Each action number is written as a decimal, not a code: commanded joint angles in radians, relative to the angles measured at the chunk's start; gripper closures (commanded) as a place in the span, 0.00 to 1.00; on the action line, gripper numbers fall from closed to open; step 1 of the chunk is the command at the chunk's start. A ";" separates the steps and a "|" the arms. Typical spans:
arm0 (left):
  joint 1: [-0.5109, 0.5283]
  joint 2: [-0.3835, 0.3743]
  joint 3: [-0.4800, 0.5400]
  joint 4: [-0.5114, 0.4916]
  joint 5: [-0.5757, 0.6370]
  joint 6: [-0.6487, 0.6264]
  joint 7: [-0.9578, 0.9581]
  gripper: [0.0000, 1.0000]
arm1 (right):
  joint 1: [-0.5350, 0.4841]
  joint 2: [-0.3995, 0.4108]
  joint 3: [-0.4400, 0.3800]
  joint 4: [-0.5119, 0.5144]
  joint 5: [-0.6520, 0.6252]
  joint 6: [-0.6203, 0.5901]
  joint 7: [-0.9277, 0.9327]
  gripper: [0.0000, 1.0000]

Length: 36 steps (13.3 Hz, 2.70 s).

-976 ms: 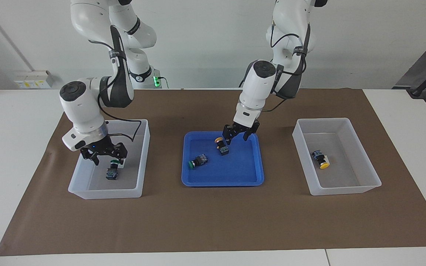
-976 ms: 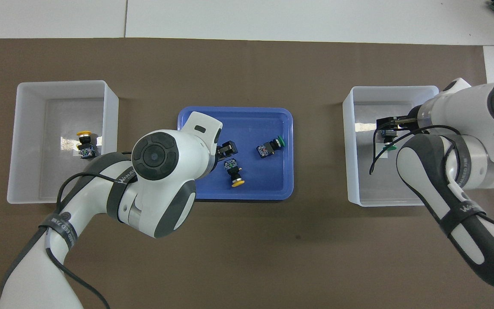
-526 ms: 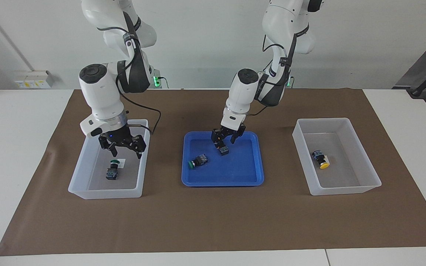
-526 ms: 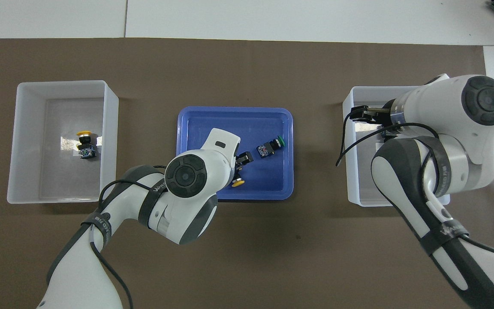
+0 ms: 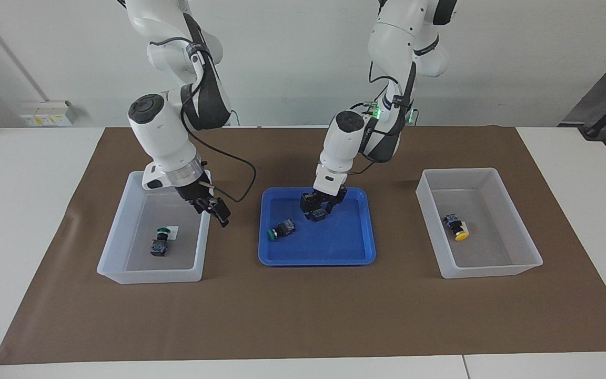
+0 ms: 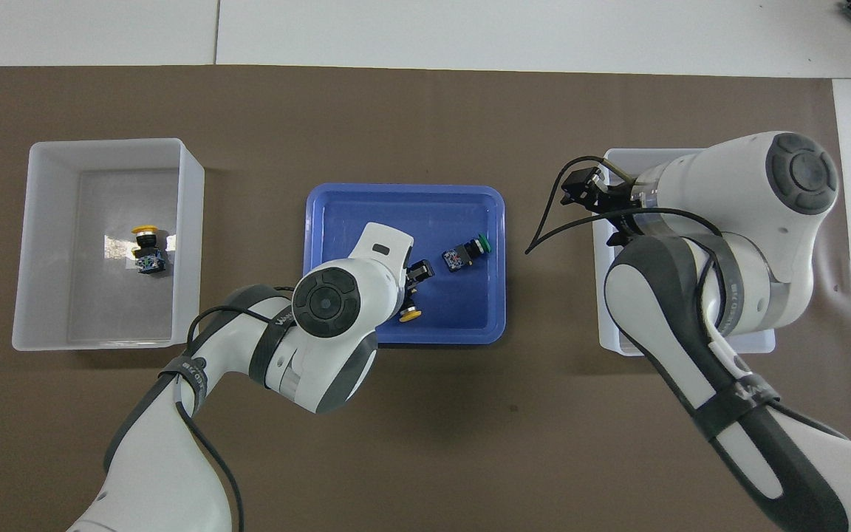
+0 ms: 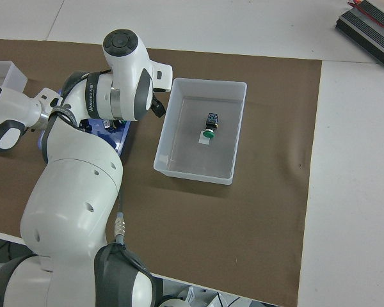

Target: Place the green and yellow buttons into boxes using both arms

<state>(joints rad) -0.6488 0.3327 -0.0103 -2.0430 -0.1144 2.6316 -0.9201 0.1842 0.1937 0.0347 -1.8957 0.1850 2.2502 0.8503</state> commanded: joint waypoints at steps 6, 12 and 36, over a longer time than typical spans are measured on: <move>-0.017 -0.003 0.012 -0.023 -0.014 0.015 -0.010 0.62 | 0.116 0.128 0.008 0.101 0.177 0.029 0.417 0.00; 0.014 -0.004 0.020 0.070 -0.013 -0.141 0.006 0.97 | 0.162 0.213 0.008 0.095 0.370 0.095 0.441 0.00; 0.758 -0.127 0.027 0.072 -0.005 -0.311 1.200 1.00 | 0.189 0.070 -0.004 0.130 0.198 -0.105 0.351 1.00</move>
<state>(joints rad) 0.0818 0.1919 0.0270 -1.9441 -0.1145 2.2446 0.2178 0.3977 0.3350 0.0293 -1.7638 0.4763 2.2180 1.2565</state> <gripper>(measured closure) 0.581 0.581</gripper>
